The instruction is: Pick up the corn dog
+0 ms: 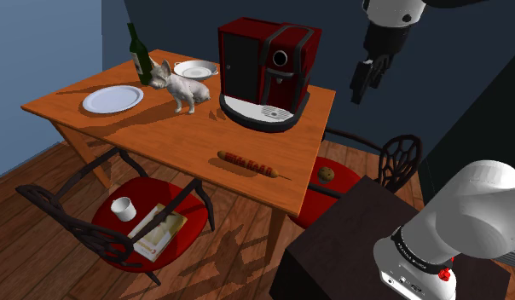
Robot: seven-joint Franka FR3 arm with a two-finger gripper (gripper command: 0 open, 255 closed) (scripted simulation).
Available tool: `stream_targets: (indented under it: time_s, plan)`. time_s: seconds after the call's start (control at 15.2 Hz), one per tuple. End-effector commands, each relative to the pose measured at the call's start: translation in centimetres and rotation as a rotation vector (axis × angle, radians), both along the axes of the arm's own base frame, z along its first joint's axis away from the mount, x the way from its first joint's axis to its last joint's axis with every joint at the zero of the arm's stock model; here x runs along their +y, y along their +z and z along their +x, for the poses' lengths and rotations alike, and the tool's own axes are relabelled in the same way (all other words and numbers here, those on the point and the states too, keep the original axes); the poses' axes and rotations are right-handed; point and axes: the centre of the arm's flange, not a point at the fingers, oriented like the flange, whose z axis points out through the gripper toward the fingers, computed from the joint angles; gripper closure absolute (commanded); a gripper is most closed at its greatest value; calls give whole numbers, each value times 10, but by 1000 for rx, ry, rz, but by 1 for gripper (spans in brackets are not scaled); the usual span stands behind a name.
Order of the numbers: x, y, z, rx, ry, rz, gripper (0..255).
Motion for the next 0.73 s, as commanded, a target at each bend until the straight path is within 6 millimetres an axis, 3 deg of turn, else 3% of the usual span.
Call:
stream_targets:
  time_s: [0.0,0.66]
  plan:
    - [0,0,0,0,0,0,0]
    - [34,-101,72,-17,112,7,0]
